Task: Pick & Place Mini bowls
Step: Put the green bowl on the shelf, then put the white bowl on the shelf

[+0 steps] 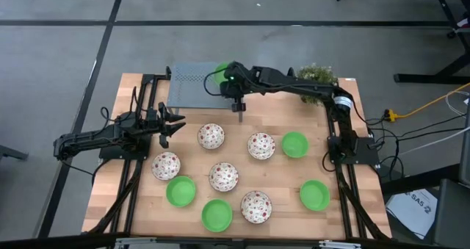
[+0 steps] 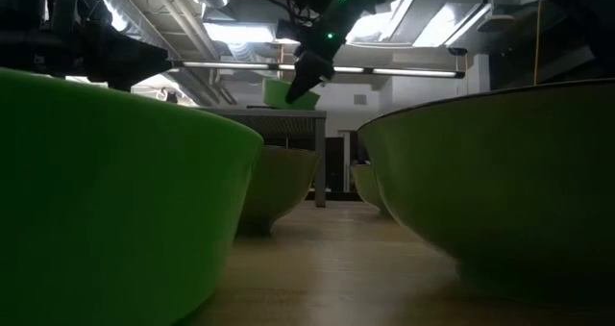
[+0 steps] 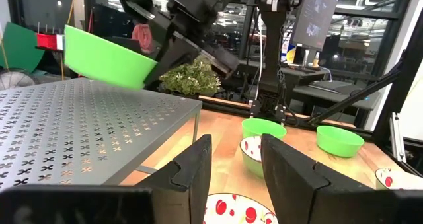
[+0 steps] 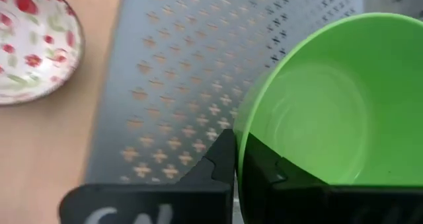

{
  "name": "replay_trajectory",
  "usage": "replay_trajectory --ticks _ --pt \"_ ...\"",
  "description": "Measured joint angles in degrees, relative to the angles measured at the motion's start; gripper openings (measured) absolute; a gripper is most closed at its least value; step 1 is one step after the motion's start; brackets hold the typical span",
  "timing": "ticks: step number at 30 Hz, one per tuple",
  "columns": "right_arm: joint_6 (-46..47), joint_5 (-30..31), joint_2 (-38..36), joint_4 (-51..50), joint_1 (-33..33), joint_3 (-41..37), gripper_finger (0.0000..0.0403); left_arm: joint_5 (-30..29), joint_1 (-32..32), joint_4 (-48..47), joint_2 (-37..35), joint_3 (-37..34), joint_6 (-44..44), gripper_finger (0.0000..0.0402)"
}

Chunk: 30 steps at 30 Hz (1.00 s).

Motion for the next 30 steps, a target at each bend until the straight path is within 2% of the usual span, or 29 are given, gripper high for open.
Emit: replay_trajectory --ticks 9,13,22,30 --pt "7.2 0.1 0.0 0.2 0.5 0.0 0.0021 0.0 0.0 0.0 0.0 0.0 0.0 0.0125" --pt "10.0 -0.1 0.0 -0.2 0.6 0.0 0.0053 0.0 0.0 0.0 0.0 0.0 0.0 0.0125" --pt "9.9 0.0 -0.9 -0.9 1.5 0.0 0.0142 0.0 0.0 0.0 0.0 0.0 0.0 0.0125" --pt "10.5 0.0 -2.6 -5.7 2.8 4.9 0.0183 -0.2 0.0 0.0 0.0 0.0 0.0 0.0125"
